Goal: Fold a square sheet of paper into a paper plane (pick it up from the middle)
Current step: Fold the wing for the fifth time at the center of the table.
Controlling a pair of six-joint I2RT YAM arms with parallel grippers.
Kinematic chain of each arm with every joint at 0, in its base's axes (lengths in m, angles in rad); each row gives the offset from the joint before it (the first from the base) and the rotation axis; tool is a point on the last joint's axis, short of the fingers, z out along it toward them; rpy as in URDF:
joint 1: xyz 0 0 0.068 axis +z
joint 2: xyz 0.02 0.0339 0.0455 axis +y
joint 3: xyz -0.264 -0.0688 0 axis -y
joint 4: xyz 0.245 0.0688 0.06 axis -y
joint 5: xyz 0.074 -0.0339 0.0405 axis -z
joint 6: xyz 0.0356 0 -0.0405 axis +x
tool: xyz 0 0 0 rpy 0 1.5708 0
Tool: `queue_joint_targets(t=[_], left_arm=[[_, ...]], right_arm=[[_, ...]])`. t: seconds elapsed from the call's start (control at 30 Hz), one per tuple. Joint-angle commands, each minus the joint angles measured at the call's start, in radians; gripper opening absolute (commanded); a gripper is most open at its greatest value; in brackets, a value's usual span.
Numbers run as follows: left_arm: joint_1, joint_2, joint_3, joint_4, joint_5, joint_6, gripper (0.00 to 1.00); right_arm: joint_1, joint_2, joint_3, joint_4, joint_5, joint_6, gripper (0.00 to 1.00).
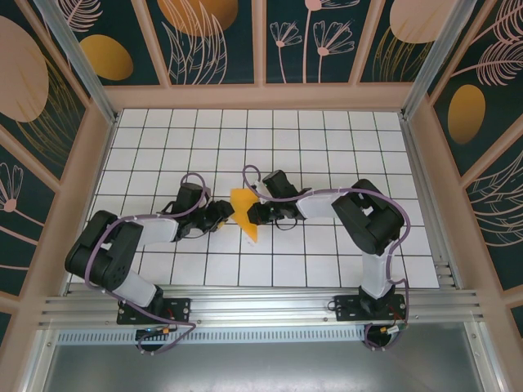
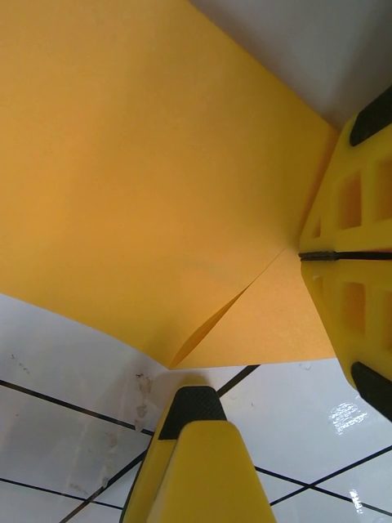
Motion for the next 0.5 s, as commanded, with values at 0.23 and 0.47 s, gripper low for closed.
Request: queue_joint_targets(t=[0.23, 0.47], left_arm=[[-0.026, 0.057, 0.057, -0.031, -0.007, -0.002, 0.44], [-0.037, 0.072, 0.068, -0.014, 0.003, -0.01, 0.38]], right_arm=[[-0.015, 0.0, -0.056, -0.047, 0.051, 0.003, 0.08], [-0.015, -0.003, -0.068, -0.039, 0.057, 0.006, 0.08]])
